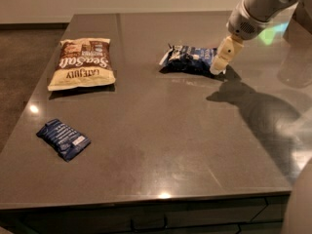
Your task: Move blue chip bag near rxbar blueberry
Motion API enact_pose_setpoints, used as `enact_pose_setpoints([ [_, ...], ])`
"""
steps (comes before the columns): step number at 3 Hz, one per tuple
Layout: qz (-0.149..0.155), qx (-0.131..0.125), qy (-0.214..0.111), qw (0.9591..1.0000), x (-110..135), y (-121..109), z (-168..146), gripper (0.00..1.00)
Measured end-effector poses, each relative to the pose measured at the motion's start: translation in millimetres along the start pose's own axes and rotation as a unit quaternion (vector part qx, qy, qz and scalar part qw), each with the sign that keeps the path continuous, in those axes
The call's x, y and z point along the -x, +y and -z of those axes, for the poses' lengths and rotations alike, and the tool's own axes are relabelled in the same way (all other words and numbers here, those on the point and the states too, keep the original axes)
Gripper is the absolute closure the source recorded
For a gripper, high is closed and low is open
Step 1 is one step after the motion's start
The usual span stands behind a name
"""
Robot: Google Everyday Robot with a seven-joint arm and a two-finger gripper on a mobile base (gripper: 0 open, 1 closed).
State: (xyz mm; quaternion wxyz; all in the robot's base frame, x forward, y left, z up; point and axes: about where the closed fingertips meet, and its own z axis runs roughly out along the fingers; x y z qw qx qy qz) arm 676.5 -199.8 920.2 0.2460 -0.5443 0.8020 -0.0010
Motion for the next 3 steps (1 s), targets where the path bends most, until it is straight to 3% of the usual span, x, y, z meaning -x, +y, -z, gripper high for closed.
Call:
enact_pose_setpoints([
  [3, -0.022, 0.014, 0.010, 0.9996, -3.2, -18.4, -53.5, 0.00],
])
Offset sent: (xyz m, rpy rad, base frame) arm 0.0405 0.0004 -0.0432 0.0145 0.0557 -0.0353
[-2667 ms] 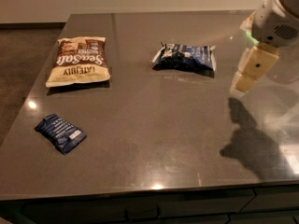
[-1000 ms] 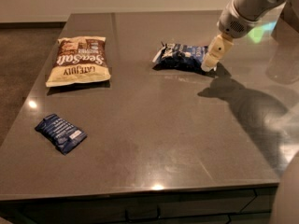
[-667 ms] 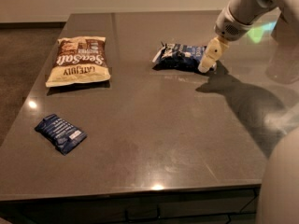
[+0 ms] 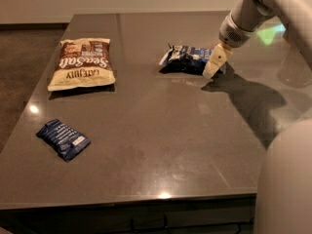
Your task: Move blue chip bag near rxbar blueberry
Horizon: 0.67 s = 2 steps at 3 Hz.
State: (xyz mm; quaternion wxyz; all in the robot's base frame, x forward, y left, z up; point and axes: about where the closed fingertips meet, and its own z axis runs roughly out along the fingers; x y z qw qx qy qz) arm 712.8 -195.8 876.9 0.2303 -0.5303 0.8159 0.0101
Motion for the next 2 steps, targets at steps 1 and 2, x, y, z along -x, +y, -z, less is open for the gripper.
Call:
enact_pose_setpoints([
  [1, 0.000, 0.000, 0.009, 1.0000, 0.6, -2.5, -10.4, 0.17],
  [2, 0.001, 0.008, 0.012, 0.9999, 1.5, -0.2, -19.3, 0.47],
])
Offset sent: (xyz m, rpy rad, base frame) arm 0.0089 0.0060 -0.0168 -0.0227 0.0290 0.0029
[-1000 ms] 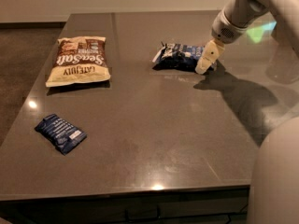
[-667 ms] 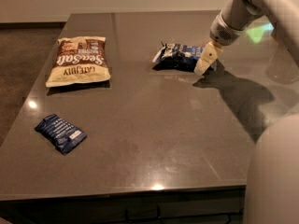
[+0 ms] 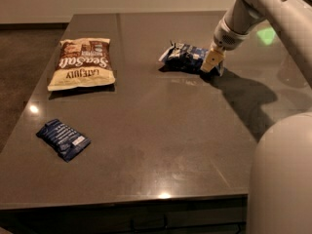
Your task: Move blue chip bag near rxbar blueberry
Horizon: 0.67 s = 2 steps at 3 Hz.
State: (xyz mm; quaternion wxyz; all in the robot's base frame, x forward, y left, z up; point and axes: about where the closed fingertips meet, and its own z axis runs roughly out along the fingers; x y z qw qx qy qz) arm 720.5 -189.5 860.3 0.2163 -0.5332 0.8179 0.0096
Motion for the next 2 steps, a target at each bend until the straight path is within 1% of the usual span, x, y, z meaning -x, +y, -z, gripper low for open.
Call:
enact_pose_setpoints([
  [1, 0.000, 0.004, -0.003, 1.0000, 1.0, 2.8, -1.5, 0.70],
  [2, 0.011, 0.009, -0.018, 0.9997, 8.6, 16.2, 9.0, 0.95],
])
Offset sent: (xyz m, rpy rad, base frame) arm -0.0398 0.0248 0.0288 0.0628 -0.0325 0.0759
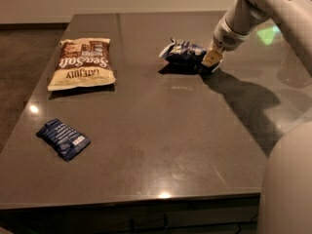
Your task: Move blue chip bag near rxbar blueberry
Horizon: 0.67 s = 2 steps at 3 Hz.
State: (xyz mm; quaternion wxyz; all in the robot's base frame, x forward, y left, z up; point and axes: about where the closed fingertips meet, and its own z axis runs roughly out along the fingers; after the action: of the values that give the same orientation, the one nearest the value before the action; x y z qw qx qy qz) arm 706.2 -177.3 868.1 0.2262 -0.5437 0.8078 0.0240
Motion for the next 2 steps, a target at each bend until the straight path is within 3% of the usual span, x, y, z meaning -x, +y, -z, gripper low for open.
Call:
enact_pose_setpoints([
  [1, 0.044, 0.005, -0.039, 0.9982, 25.6, 40.5, 29.1, 1.00],
  [2, 0.097, 0.013, -0.061, 0.9933, 42.6, 90.6, 53.6, 1.00],
])
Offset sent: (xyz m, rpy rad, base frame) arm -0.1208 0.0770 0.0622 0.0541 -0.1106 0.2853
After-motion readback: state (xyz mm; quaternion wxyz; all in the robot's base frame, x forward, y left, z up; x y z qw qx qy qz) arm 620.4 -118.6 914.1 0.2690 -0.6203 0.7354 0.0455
